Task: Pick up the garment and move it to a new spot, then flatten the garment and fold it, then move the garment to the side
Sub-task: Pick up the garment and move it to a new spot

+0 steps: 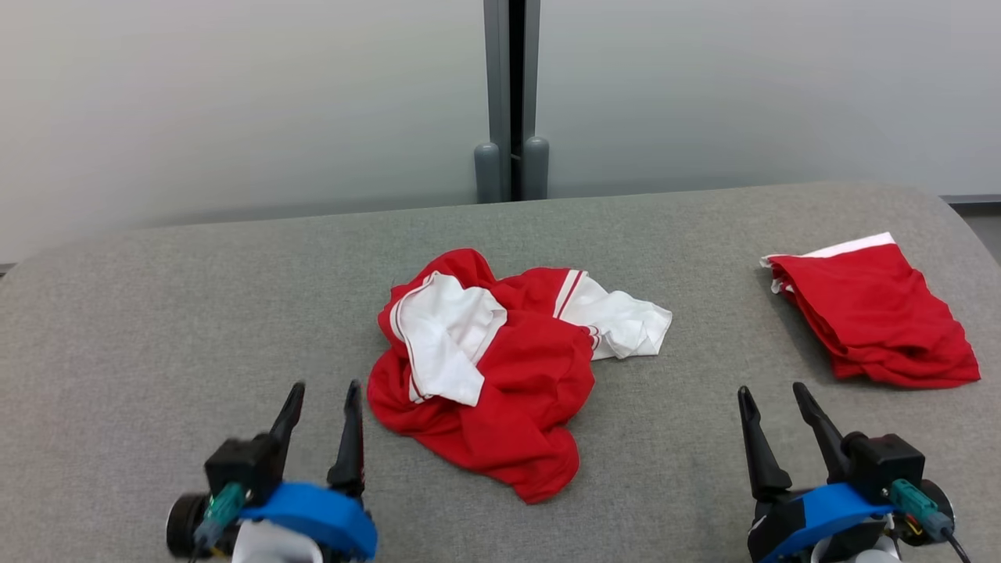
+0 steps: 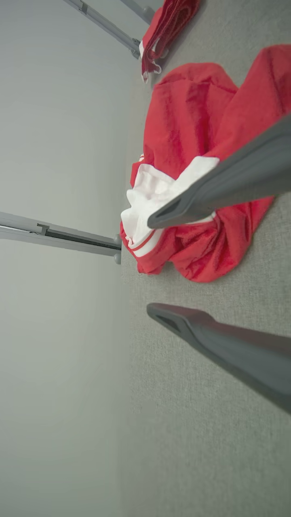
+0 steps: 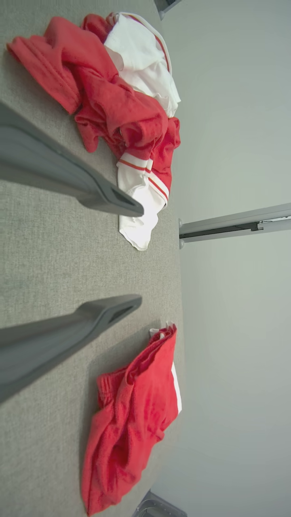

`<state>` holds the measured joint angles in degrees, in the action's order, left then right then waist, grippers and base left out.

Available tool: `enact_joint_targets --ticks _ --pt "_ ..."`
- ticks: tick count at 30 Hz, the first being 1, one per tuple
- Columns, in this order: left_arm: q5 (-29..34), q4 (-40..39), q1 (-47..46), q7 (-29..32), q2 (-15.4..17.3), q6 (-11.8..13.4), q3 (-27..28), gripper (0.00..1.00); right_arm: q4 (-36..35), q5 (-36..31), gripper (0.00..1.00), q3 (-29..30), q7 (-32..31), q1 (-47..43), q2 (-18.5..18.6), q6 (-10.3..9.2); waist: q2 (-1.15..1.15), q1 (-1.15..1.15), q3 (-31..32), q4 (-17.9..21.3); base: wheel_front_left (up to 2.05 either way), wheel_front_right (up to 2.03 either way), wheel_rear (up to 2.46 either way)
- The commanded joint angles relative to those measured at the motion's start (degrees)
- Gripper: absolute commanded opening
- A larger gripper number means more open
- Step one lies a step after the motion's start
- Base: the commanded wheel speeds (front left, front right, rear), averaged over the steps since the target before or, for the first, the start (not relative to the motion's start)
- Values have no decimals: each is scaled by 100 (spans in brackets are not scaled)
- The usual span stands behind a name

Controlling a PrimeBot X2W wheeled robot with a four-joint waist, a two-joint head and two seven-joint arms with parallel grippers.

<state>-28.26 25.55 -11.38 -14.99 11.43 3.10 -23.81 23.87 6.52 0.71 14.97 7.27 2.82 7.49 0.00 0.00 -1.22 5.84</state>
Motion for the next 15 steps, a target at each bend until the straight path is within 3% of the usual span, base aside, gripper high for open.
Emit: enact_joint_targets --ticks 1,5,15 --pt "-33 -159 226 -26 17 68 117 100 -18 37 100 -5 29 -101 14 0 0 0 20 -15 0 0 0" --pt "1 -473 751 -26 -24 188 398 100 -35 89 100 -83 29 -218 14 0 0 0 74 -93 0 0 0" --pt "178 -633 1222 -26 -79 191 660 100 17 143 100 -300 26 -310 15 0 0 0 106 -149 0 0 0"
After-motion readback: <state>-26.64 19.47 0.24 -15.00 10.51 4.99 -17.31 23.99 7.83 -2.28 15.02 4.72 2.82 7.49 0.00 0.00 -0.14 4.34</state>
